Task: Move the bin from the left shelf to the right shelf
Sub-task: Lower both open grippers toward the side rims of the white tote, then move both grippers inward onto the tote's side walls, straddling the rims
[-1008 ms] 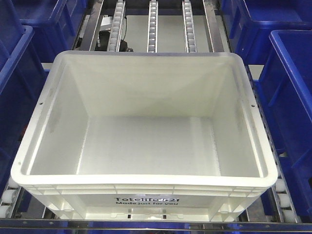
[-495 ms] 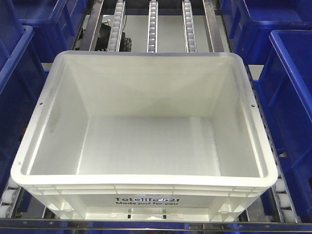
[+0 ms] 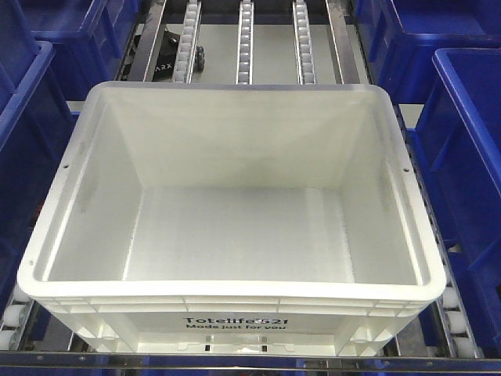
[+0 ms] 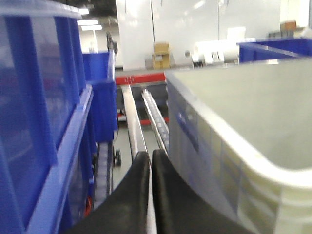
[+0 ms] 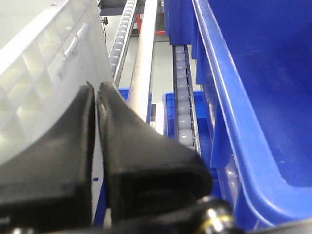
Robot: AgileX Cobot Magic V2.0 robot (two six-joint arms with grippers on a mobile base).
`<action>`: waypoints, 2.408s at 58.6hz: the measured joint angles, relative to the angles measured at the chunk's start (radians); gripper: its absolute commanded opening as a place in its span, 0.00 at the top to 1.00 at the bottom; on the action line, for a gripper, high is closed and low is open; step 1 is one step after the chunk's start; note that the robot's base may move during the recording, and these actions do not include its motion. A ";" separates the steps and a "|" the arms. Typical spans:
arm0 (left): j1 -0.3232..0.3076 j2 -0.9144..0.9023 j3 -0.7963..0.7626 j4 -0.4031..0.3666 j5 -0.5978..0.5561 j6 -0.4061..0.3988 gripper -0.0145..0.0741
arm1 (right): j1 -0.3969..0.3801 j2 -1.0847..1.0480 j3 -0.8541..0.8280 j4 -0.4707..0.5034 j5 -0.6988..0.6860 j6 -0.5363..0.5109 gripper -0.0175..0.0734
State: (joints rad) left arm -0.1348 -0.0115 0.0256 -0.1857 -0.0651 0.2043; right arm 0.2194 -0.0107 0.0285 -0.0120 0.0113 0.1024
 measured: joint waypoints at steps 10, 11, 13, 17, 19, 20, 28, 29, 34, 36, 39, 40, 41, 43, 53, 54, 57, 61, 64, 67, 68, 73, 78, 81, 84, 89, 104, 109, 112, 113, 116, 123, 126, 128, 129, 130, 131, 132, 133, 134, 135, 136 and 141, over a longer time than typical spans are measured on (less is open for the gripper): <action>0.000 0.000 0.000 0.000 -0.089 -0.033 0.84 | 0.000 0.000 0.000 0.000 -0.075 0.000 0.82; 0.000 0.000 0.000 0.000 -0.090 -0.049 0.84 | 0.000 0.000 0.000 0.000 -0.081 0.000 0.82; 0.000 0.000 0.000 0.000 -0.087 -0.082 0.84 | 0.000 0.000 0.000 0.001 -0.096 0.000 0.82; 0.000 0.000 -0.010 0.000 -0.038 -0.145 0.84 | 0.000 0.000 0.000 0.003 -0.095 0.005 0.82; 0.000 0.000 -0.027 0.000 0.006 -0.168 0.84 | 0.000 0.000 0.000 0.007 -0.081 0.016 0.82; 0.000 0.000 -0.036 0.000 0.034 -0.173 0.84 | 0.000 0.000 -0.004 0.012 -0.065 0.023 0.82; 0.000 0.000 -0.171 0.000 0.233 -0.191 0.84 | 0.000 0.000 -0.076 0.045 0.086 0.054 0.82; 0.000 0.000 -0.192 0.000 0.265 -0.192 0.84 | 0.000 0.000 -0.090 0.052 0.103 0.056 0.82; 0.000 0.016 -0.283 -0.005 0.405 -0.192 0.84 | 0.000 0.000 -0.152 0.079 0.173 0.059 0.82; 0.000 0.039 -0.317 -0.021 0.468 -0.192 0.84 | 0.000 0.005 -0.177 0.088 0.201 0.059 0.82; 0.000 0.074 -0.367 -0.054 0.531 -0.186 0.84 | 0.000 0.025 -0.221 0.100 0.250 0.058 0.82; 0.000 0.090 -0.379 -0.063 0.554 -0.181 0.84 | 0.000 0.036 -0.233 0.105 0.271 0.057 0.82; 0.000 0.101 -0.396 -0.079 0.568 -0.170 0.84 | 0.000 0.045 -0.251 0.110 0.292 0.053 0.82; 0.000 0.135 -0.428 -0.109 0.604 -0.134 0.84 | 0.000 0.068 -0.282 0.118 0.329 0.045 0.82; 0.000 0.296 -0.559 -0.379 0.651 0.164 0.84 | 0.000 0.252 -0.473 0.216 0.540 -0.089 0.82; 0.000 0.311 -0.565 -0.408 0.651 0.195 0.84 | 0.000 0.266 -0.486 0.227 0.553 -0.102 0.82; 0.000 0.348 -0.590 -0.483 0.651 0.276 0.84 | 0.000 0.322 -0.535 0.282 0.610 -0.175 0.82; 0.000 0.389 -0.606 -0.566 0.647 0.350 0.84 | 0.000 0.401 -0.595 0.353 0.661 -0.258 0.82; 0.000 0.410 -0.609 -0.610 0.645 0.385 0.84 | 0.000 0.447 -0.623 0.400 0.676 -0.306 0.82; 0.000 0.421 -0.609 -0.640 0.643 0.418 0.84 | 0.000 0.484 -0.640 0.442 0.677 -0.343 0.82; 0.000 0.424 -0.609 -0.644 0.642 0.426 0.84 | 0.000 0.495 -0.643 0.449 0.675 -0.348 0.82; 0.000 0.430 -0.609 -0.655 0.636 0.447 0.84 | 0.000 0.534 -0.646 0.481 0.672 -0.364 0.82; 0.000 0.430 -0.610 -0.658 0.618 0.453 0.84 | 0.000 0.555 -0.646 0.497 0.666 -0.364 0.82; 0.000 0.430 -0.610 -0.660 0.594 0.454 0.84 | 0.000 0.559 -0.646 0.499 0.662 -0.364 0.82; 0.000 0.430 -0.610 -0.663 0.568 0.456 0.84 | 0.000 0.561 -0.646 0.501 0.654 -0.364 0.81; 0.000 0.430 -0.610 -0.665 0.535 0.459 0.83 | 0.000 0.561 -0.646 0.502 0.626 -0.364 0.80; 0.000 0.445 -0.610 -0.669 0.490 0.467 0.67 | 0.000 0.561 -0.646 0.504 0.617 -0.364 0.57; 0.000 0.464 -0.610 -0.669 0.488 0.468 0.57 | 0.000 0.561 -0.646 0.504 0.608 -0.372 0.42; 0.000 0.477 -0.610 -0.669 0.488 0.468 0.52 | 0.000 0.561 -0.646 0.504 0.600 -0.389 0.32; 0.000 0.481 -0.610 -0.669 0.488 0.468 0.50 | 0.000 0.561 -0.646 0.504 0.598 -0.394 0.28; 0.000 0.498 -0.610 -0.669 0.486 0.469 0.46 | 0.000 0.561 -0.646 0.504 0.583 -0.405 0.20; 0.000 0.542 -0.610 -0.670 0.468 0.469 0.39 | 0.000 0.563 -0.646 0.503 0.552 -0.411 0.07; 0.000 0.564 -0.610 -0.670 0.454 0.469 0.37 | 0.000 0.569 -0.646 0.503 0.540 -0.411 0.06; 0.000 0.585 -0.614 -0.670 0.443 0.469 0.37 | 0.000 0.577 -0.646 0.503 0.535 -0.411 0.06; 0.000 0.592 -0.616 -0.670 0.441 0.469 0.37 | 0.000 0.582 -0.646 0.503 0.534 -0.411 0.06; 0.000 0.602 -0.619 -0.670 0.437 0.469 0.37 | 0.000 0.589 -0.646 0.503 0.533 -0.411 0.06; 0.000 0.612 -0.623 -0.670 0.435 0.469 0.37 | 0.000 0.596 -0.646 0.503 0.531 -0.411 0.06; 0.000 0.622 -0.627 -0.670 0.431 0.469 0.37 | 0.000 0.601 -0.646 0.503 0.531 -0.411 0.06; 0.000 0.630 -0.631 -0.670 0.429 0.469 0.37 | 0.000 0.610 -0.646 0.503 0.530 -0.411 0.06; 0.000 0.641 -0.636 -0.670 0.425 0.469 0.37 | 0.000 0.619 -0.646 0.503 0.530 -0.411 0.06; 0.000 0.652 -0.641 -0.668 0.422 0.469 0.37 | 0.000 0.626 -0.646 0.503 0.529 -0.411 0.06; 0.000 0.663 -0.647 -0.666 0.418 0.469 0.37 | 0.000 0.636 -0.646 0.503 0.529 -0.411 0.07; 0.000 0.716 -0.673 -0.631 0.411 0.469 0.37 | 0.000 0.695 -0.668 0.503 0.534 -0.411 0.07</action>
State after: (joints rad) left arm -0.1348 0.7040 -0.6473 -0.8169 0.3460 0.6730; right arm 0.2194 0.6839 -0.6398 0.4905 0.5451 -0.3089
